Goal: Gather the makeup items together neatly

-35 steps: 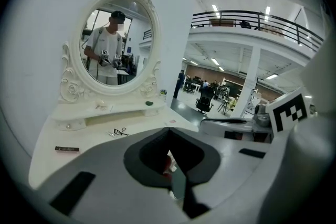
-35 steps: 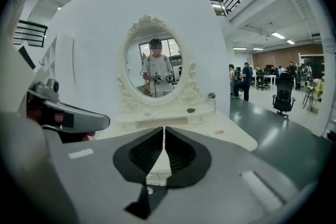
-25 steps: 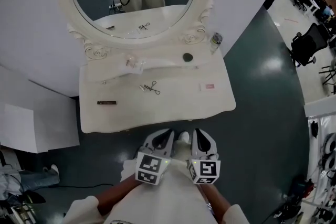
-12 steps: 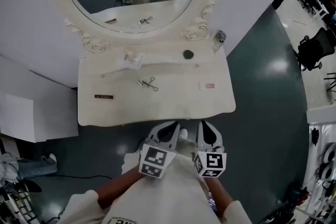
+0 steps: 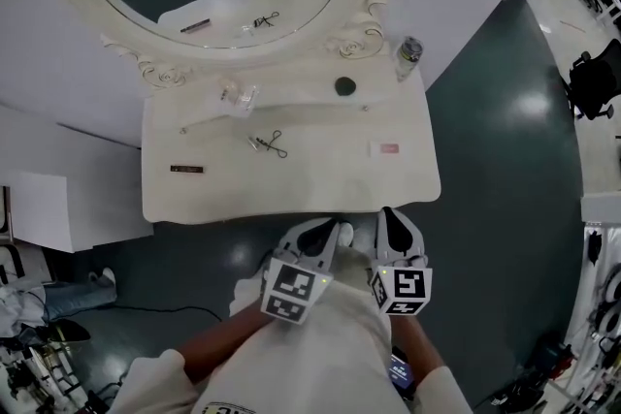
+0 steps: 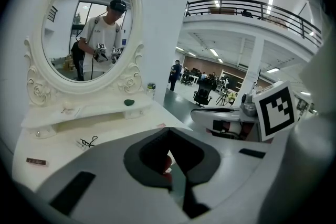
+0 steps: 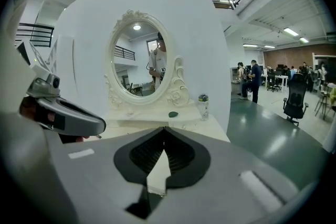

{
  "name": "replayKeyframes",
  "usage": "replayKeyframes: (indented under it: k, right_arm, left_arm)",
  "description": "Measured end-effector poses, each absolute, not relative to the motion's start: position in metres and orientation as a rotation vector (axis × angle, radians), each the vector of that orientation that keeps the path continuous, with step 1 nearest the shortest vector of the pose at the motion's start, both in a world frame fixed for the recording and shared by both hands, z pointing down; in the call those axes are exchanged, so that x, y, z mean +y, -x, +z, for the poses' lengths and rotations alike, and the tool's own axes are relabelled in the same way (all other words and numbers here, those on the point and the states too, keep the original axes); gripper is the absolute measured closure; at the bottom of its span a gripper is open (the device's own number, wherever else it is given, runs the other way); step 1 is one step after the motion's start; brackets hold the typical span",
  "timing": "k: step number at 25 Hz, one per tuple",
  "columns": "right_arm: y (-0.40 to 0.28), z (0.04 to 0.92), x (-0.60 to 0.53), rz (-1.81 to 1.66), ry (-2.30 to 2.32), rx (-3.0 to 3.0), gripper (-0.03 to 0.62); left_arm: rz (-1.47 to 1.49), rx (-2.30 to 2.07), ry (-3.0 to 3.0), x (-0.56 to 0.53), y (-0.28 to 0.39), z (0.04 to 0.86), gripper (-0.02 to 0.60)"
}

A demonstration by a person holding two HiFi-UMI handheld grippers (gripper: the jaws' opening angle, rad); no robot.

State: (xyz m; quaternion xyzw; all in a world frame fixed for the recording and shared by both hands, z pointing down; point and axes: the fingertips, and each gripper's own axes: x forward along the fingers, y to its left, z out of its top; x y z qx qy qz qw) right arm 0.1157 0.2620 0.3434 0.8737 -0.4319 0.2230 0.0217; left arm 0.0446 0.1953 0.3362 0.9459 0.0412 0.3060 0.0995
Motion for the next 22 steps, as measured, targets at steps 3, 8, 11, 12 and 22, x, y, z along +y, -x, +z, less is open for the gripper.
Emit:
replayKeyframes:
  k: [3, 8, 11, 12, 22]
  right_arm:
    - [-0.126, 0.349, 0.266, 0.698, -2.685, -1.365, 0.591]
    - [-0.144, 0.360, 0.273, 0.710, -2.641, -1.398, 0.589]
    - [-0.152, 0.367, 0.278, 0.740, -2.630, -1.407, 0.589]
    - [-0.156, 0.370, 0.279, 0.766, -2.639, -1.406, 0.589]
    - [-0.179, 0.394, 0.281, 0.798, -2.598, -1.402, 0.589]
  left_arm:
    - [0.920, 0.105, -2.785, 0.202, -0.054, 0.342, 0.577]
    - [0.934, 0.061, -2.772, 0.208, -0.071, 0.351, 0.577]
    - [0.948, 0.041, -2.763, 0.212, -0.076, 0.356, 0.577]
    - [0.950, 0.034, -2.757, 0.213, -0.078, 0.358, 0.577]
    - [0.971, 0.016, -2.698, 0.224, -0.095, 0.386, 0.577]
